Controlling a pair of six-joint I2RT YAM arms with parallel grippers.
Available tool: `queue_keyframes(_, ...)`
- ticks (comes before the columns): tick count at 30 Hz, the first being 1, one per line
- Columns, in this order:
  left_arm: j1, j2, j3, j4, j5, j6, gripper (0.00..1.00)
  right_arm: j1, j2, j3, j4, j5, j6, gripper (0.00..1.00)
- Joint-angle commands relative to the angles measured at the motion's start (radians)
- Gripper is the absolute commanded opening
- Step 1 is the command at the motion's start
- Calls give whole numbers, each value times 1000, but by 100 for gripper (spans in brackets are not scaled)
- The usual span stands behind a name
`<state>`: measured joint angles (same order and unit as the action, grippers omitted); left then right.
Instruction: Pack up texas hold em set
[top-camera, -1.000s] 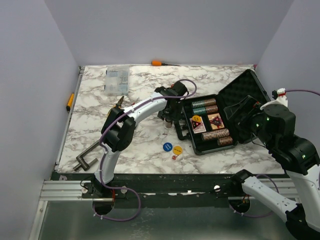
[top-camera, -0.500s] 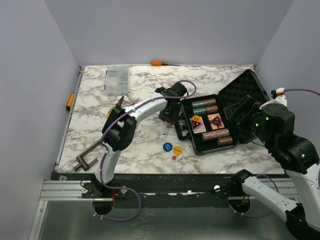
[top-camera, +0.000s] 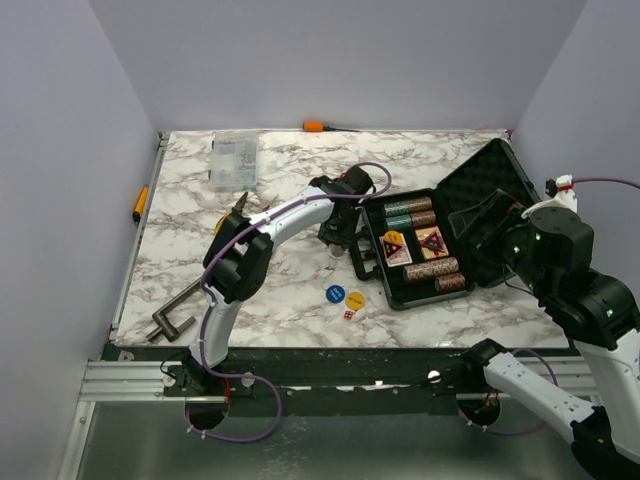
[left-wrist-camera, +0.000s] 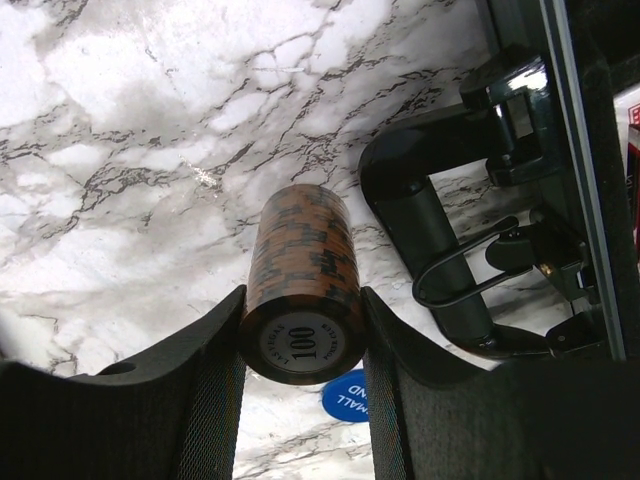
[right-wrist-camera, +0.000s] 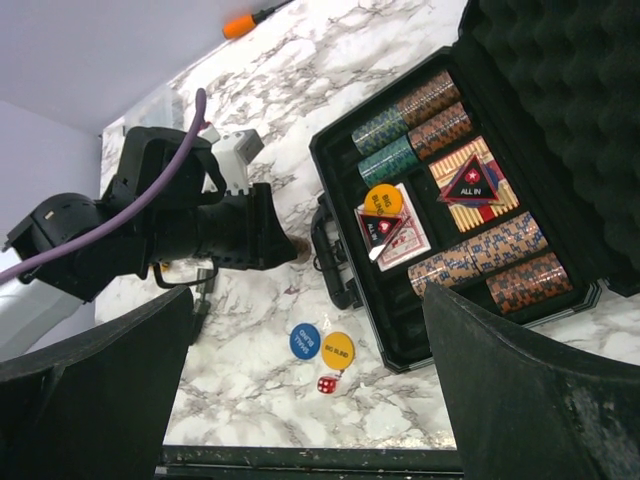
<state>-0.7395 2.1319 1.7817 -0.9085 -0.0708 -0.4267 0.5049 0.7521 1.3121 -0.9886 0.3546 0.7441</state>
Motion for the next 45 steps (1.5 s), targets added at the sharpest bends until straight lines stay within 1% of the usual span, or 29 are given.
queue_keyframes(1, 3, -82, -30, -3, 17, -15, 0, 6, 7, 50, -11, 8, 15, 100)
queue_keyframes(6, 3, -161, -60, 0, 20, -42, 0, 6, 18, 62, -4, -9, 21, 100)
queue_keyframes(10, 3, -240, -106, 22, 39, -64, 0, 6, 29, 55, -10, -21, 59, 100)
queue_keyframes(16, 1, -384, -191, 80, 70, -97, 0, 6, 38, 40, -38, -45, 153, 100)
queue_keyframes(18, 2, -432, -223, 110, 108, -110, 0, 5, 41, 34, -52, -51, 186, 100)
queue_keyframes(24, 0, -556, -299, 207, 182, -142, 0, 5, 46, 5, -104, -51, 348, 100)
queue_keyframes(30, 0, -688, -412, 381, 237, -170, 0, 6, 48, -25, -119, -96, 574, 100)
queue_keyframes(32, -2, -734, -463, 470, 257, -198, 0, 5, 40, -40, -108, -125, 649, 100)
queue_keyframes(35, -5, -821, -582, 684, 299, -234, 0, 5, 20, -80, -81, -170, 759, 99)
queue_keyframes(38, -20, -905, -703, 878, 275, -274, 0, 6, 3, -136, -28, -207, 844, 97)
queue_keyframes(40, -22, -940, -741, 939, 279, -288, 0, 5, -1, -174, 8, -237, 893, 96)
queue_keyframes(45, -43, -982, -785, 1015, 313, -278, 0, 5, 18, -254, 128, -330, 943, 94)
